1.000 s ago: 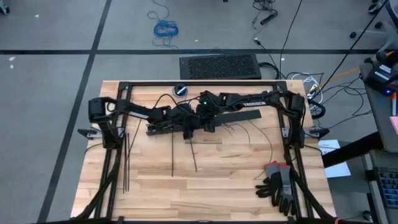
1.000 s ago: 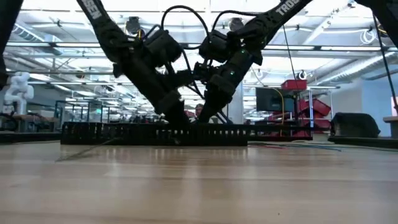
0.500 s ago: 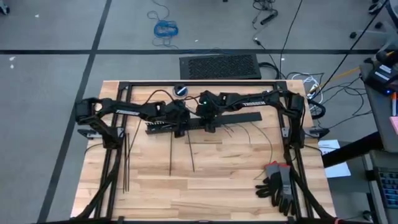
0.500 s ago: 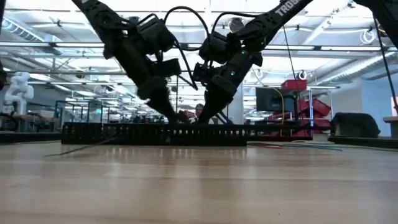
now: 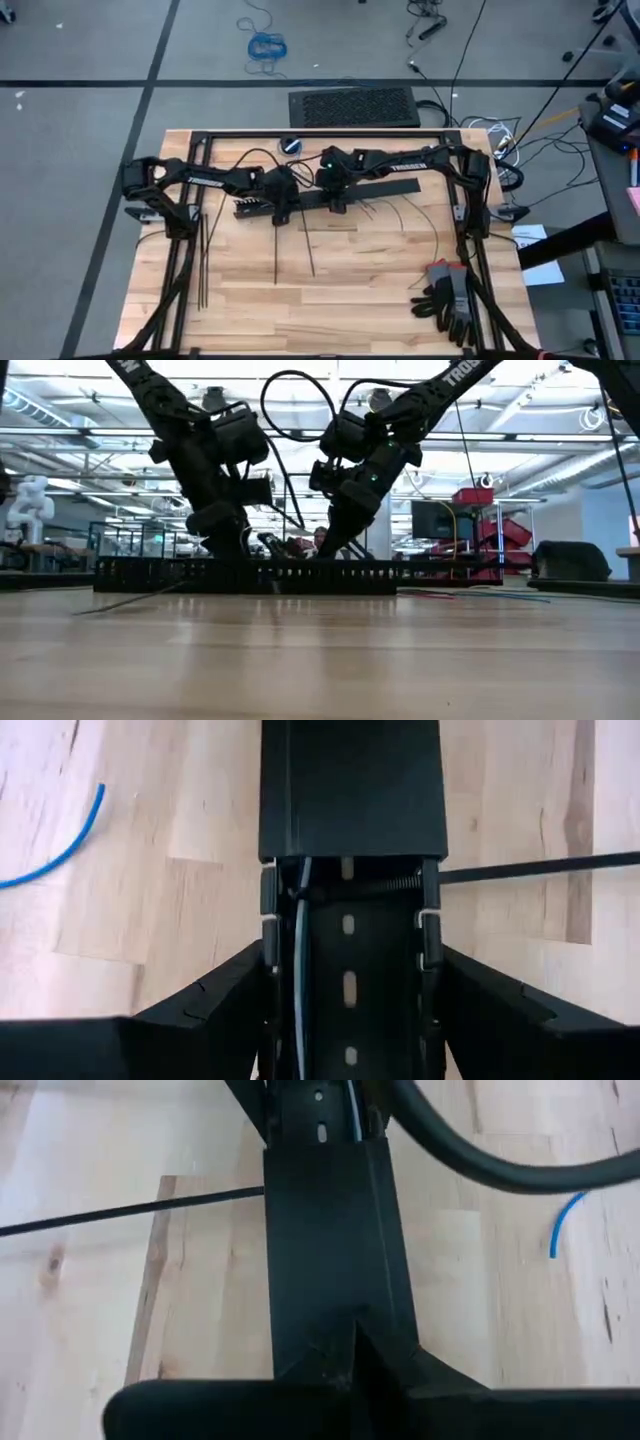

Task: Ziptie cables
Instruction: Close the black cable duct

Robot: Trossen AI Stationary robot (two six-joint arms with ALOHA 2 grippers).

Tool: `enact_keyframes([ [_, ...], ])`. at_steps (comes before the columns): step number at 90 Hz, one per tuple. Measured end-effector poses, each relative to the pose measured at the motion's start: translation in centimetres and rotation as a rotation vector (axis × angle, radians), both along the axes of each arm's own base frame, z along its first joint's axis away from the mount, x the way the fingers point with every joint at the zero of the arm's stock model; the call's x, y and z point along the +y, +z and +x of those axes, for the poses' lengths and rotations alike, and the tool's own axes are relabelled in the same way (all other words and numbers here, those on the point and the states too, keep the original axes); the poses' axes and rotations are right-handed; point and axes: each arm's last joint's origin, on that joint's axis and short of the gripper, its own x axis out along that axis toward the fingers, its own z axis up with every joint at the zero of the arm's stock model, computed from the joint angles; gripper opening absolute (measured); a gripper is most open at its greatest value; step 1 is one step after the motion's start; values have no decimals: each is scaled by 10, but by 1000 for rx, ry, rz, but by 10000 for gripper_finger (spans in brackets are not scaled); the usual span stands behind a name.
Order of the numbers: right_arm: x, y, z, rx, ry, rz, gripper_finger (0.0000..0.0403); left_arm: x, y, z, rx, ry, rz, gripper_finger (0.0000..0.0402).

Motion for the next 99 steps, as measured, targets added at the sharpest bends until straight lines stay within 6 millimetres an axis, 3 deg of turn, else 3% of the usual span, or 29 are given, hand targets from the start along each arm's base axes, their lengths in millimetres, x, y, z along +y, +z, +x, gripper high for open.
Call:
enact_keyframes([
  [54, 0, 0, -2, 13, -2, 12, 0, -3, -23, -11, -303, 91, 18, 256],
  [79, 3, 0, 1, -4, -11, 21, 0, -3, -30, -9, -305, 96, -2, 256],
  [99, 9, -12, 13, -59, 18, 14, 0, -5, -38, -5, -304, 92, -17, 256],
])
